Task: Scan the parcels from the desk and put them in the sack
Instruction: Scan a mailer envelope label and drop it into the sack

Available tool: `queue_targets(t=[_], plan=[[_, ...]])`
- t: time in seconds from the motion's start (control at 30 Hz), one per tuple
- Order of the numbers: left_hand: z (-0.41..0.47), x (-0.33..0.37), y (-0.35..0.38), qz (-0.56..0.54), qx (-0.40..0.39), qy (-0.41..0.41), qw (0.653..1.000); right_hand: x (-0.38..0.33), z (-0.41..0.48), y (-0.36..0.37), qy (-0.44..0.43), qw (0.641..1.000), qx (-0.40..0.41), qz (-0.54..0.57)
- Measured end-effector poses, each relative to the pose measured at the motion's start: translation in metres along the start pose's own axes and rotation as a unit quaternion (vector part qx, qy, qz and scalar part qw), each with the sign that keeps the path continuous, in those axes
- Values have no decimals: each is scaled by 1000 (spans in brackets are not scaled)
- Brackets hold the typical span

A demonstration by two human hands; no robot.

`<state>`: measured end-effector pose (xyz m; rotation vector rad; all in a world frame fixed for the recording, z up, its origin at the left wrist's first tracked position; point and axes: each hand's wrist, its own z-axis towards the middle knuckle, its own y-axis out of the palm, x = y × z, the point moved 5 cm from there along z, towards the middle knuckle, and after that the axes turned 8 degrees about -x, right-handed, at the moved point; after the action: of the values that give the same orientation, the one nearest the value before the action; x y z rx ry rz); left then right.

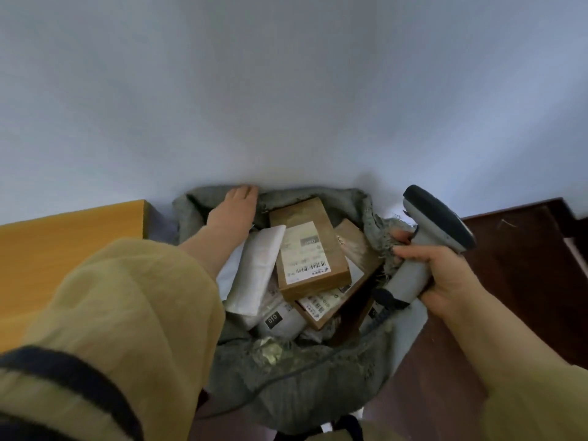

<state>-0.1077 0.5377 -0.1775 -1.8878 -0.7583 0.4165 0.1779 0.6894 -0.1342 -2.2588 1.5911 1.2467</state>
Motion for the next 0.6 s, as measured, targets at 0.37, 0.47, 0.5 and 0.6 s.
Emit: queue_targets(t=[0.37,0.47,0.5,0.6], plan=[[7,0,1,-169,-89,-59,980,-1,-8,1,-29,996,80,15],[-6,-4,-41,-369,56,-103,922,-12,-20,2,-40,994,83,52],[-10,-3,-57,-444,95,-113,884,-18,-23,5,-48,994,69,71],[-20,16,-106,-551,174,-93,811,-43,-35,23,-89,987,-10,134]])
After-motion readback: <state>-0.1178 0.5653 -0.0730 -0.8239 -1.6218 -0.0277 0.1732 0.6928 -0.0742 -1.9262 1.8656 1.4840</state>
